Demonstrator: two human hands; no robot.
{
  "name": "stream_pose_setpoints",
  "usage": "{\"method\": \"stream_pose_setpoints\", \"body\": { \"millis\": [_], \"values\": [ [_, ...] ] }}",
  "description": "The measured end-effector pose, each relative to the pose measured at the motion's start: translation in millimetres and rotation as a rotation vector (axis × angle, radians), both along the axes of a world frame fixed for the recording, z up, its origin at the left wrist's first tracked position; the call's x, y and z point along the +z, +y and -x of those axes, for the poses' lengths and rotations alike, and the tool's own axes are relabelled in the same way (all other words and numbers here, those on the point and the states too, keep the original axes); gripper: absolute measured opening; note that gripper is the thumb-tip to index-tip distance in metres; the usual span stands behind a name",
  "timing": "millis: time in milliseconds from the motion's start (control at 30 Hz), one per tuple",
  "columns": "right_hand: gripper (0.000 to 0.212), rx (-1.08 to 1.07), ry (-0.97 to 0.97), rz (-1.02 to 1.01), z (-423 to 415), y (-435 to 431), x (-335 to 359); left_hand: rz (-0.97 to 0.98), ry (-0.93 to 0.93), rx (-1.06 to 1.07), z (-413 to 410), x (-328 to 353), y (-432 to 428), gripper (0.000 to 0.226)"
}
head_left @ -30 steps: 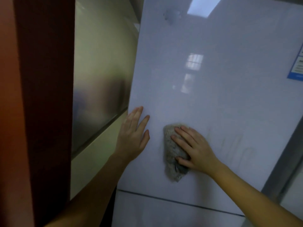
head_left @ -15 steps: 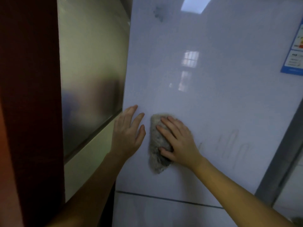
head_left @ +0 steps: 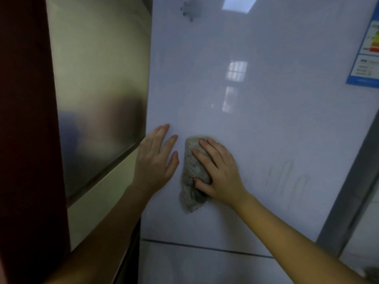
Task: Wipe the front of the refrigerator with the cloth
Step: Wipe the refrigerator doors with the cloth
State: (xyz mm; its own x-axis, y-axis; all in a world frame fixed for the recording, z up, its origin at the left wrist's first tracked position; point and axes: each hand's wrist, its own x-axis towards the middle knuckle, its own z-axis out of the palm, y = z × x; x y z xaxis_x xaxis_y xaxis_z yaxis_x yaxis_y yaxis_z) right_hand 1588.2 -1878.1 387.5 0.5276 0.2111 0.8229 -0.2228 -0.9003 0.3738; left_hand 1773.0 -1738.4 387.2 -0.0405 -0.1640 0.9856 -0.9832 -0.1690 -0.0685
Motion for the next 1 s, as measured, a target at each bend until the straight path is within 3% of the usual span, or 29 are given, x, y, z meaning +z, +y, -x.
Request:
{"method": "stream_pose_setpoints", "body": {
  "millis": [267, 600, 800, 1000],
  "values": [
    [0.067, 0.023, 0.097, 0.098, 10.9, -13.2, -36.6, -0.038, -0.083, 0.057, -4.8, 0.8, -0.5, 0.045],
    [0.067, -0.041, -0.031, 0.027, 100.7, -63.6, -17.5, 0.009, -0.18, 0.059, 25.4, 30.4, -46.7, 0.048],
    [0.066, -0.038, 0.121, 0.161, 119.2, -76.9, -37.1, 0.009, -0.155, 0.064, 24.8, 23.6, -53.7, 0.056],
    [0.065, -0.013, -0.04, 0.058, 141.4, -91.2, -0.9, -0.012, -0.082, 0.086, 38.6, 23.4, -51.9, 0.055]
  ]
}}
